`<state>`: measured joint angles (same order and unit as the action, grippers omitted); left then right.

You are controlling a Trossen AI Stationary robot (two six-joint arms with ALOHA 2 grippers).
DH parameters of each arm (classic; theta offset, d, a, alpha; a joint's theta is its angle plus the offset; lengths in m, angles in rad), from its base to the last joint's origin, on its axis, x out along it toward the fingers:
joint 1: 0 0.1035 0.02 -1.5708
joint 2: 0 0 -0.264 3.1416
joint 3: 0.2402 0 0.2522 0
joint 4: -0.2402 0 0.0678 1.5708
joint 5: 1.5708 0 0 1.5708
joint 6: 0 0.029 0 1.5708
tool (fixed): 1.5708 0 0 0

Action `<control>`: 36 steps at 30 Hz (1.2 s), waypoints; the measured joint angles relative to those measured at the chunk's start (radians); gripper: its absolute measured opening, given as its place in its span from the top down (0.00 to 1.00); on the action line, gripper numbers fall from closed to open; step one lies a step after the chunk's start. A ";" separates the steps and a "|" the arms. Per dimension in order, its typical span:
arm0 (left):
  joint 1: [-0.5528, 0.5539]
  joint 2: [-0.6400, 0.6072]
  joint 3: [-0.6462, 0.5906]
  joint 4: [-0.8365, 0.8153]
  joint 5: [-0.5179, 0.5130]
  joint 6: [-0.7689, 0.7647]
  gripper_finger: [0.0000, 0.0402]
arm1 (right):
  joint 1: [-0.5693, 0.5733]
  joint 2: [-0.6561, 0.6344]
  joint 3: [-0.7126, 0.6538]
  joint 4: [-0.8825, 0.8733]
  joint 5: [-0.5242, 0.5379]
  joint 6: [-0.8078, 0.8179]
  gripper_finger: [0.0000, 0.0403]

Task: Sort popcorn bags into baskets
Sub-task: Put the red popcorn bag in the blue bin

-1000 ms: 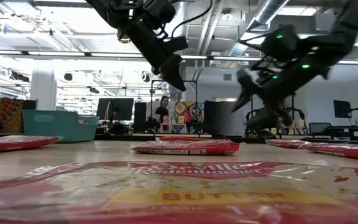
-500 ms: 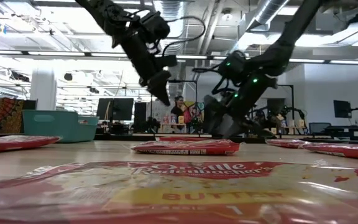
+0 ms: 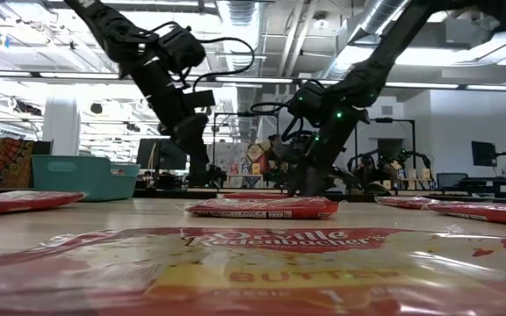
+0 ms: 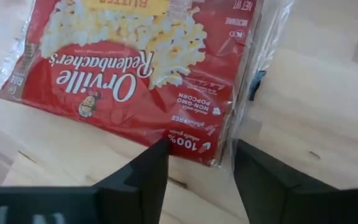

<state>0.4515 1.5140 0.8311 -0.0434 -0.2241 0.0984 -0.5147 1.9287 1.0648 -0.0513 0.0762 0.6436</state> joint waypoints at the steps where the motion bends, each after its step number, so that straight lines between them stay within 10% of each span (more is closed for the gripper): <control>1: 0.000 -0.014 -0.015 0.003 -0.001 -0.008 0.49 | -0.006 0.001 0.004 0.006 -0.007 -0.006 0.56; 10: -0.007 -0.035 -0.092 0.072 0.049 -0.080 0.43 | -0.029 0.041 0.018 0.022 -0.127 -0.105 0.97; 23: -0.029 -0.033 -0.100 0.059 0.059 -0.165 0.42 | 0.052 -0.196 -0.022 0.015 0.012 -0.191 0.99; 29: -0.028 -0.036 -0.101 0.100 0.030 -0.070 0.42 | 0.155 -0.369 -0.076 -0.101 0.093 -0.588 0.99; 36: -0.030 -0.036 -0.096 0.355 0.304 0.271 0.42 | 0.304 -0.469 -0.082 -0.204 0.083 -0.925 0.99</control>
<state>0.4210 1.4776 0.7355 0.3120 0.0800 0.3694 -0.2111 1.4599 0.9825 -0.2552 0.1589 -0.2815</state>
